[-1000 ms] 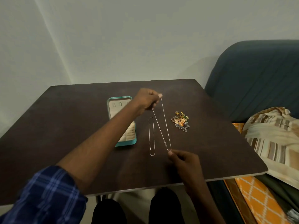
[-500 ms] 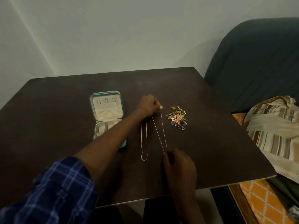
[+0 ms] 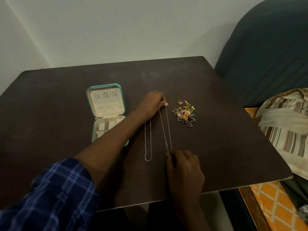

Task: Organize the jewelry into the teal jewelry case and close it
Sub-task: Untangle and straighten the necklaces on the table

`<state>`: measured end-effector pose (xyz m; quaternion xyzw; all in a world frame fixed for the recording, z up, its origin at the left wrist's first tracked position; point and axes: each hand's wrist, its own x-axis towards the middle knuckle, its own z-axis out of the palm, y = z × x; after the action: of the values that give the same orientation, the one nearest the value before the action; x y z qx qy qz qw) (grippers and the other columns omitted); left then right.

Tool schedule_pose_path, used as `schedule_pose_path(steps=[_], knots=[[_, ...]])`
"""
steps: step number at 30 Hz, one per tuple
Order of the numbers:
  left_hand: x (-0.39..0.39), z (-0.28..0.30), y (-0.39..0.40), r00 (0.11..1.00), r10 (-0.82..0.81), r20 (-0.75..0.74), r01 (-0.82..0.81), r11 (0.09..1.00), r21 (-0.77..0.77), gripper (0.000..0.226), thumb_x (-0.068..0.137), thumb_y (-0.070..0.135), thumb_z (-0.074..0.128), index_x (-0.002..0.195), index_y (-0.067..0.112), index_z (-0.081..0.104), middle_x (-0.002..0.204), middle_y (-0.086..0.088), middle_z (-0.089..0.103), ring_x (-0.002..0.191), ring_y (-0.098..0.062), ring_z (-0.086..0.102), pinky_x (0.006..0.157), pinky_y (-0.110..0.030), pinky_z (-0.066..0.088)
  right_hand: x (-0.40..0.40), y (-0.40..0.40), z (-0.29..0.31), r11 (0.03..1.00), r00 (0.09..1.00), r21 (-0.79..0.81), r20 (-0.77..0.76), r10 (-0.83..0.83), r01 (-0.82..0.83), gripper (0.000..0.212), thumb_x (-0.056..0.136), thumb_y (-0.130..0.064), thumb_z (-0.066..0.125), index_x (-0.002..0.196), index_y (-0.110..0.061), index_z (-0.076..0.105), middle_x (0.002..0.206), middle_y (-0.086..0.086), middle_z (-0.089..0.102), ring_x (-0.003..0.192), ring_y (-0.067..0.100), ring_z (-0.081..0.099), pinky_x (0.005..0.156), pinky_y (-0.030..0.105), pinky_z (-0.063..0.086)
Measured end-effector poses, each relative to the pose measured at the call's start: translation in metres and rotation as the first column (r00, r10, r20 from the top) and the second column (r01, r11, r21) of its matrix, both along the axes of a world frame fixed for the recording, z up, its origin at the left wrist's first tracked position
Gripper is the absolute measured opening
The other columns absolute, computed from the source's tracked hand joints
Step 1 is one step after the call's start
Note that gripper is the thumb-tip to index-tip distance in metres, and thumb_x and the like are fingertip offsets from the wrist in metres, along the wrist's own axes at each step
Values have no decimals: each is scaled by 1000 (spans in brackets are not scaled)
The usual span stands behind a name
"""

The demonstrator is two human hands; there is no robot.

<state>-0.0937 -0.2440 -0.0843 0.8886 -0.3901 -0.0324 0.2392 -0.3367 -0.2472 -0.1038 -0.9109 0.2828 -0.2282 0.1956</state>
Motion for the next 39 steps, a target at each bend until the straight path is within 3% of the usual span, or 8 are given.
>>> schedule_pose_path(steps=[6, 11, 14, 17, 21, 25, 29, 39], knots=[[9, 0, 8, 996, -81, 31, 80, 997, 10, 17, 88, 27, 60, 92, 11, 59, 92, -3, 56, 84, -12, 47, 71, -24, 35, -5, 0, -1, 1000, 1000, -2, 3, 5, -5, 13, 71, -27, 79, 74, -23, 67, 72, -4, 62, 65, 16, 59, 43, 17, 32], [10, 1, 9, 996, -80, 26, 80, 996, 30, 18, 89, 28, 59, 95, 10, 58, 94, -3, 55, 85, -11, 47, 72, -23, 35, -8, 0, -3, 1000, 1000, -13, 26, 7, -7, 14, 68, -26, 81, 73, -23, 68, 71, -5, 61, 63, 14, 58, 55, 3, 12], [7, 5, 8, 998, -56, 20, 56, 998, 15, 18, 89, 26, 60, 96, 10, 59, 96, -5, 58, 85, -13, 49, 73, -24, 37, -10, -3, -5, 998, 998, 58, 56, 17, -20, 9, 75, -26, 75, 82, -23, 69, 78, -5, 62, 69, 12, 57, 53, 5, 20], [-3, 11, 11, 998, -29, 49, 30, 999, -22, 16, 89, 23, 59, 96, 9, 59, 94, -4, 57, 84, -12, 48, 73, -24, 37, -12, -10, -6, 964, 995, 264, 97, 9, -35, 12, 84, -24, 66, 96, -24, 69, 92, -6, 62, 80, 9, 58, 63, 19, 42], [-27, 27, 23, 990, -67, 123, 67, 998, 4, 12, 87, 23, 63, 92, 11, 63, 89, -1, 56, 81, -11, 50, 70, -23, 35, -15, -18, -3, 939, 992, 337, 123, 32, -72, 15, 87, -20, 63, 101, -20, 69, 96, -6, 61, 79, 3, 54, 70, 11, 39], [-61, 35, 44, 964, -239, 119, 220, 963, 155, 16, 87, 25, 62, 100, 16, 66, 91, 5, 51, 81, -4, 44, 71, -18, 32, -17, -19, -3, 965, 999, 256, 40, 37, -46, 11, 88, -27, 61, 96, -24, 68, 96, -5, 61, 86, 11, 57, 70, 27, 46], [-88, 30, 59, 939, -340, 47, 318, 915, 250, 21, 89, 26, 59, 107, 19, 67, 101, 2, 59, 91, -5, 48, 77, -18, 35, -17, -15, -2, 984, 998, 172, -35, 61, -55, 16, 88, -34, 60, 94, -21, 67, 97, -2, 61, 92, 17, 54, 67, 30, 43], [-107, 22, 67, 927, -374, 32, 357, 904, 235, 21, 91, 23, 56, 107, 14, 67, 105, -5, 63, 101, -16, 57, 84, -21, 39, -15, -10, 4, 994, 991, 95, -110, 73, -63, 20, 89, -37, 55, 99, -23, 65, 101, -1, 57, 97, 17, 53, 66, 35, 50]])
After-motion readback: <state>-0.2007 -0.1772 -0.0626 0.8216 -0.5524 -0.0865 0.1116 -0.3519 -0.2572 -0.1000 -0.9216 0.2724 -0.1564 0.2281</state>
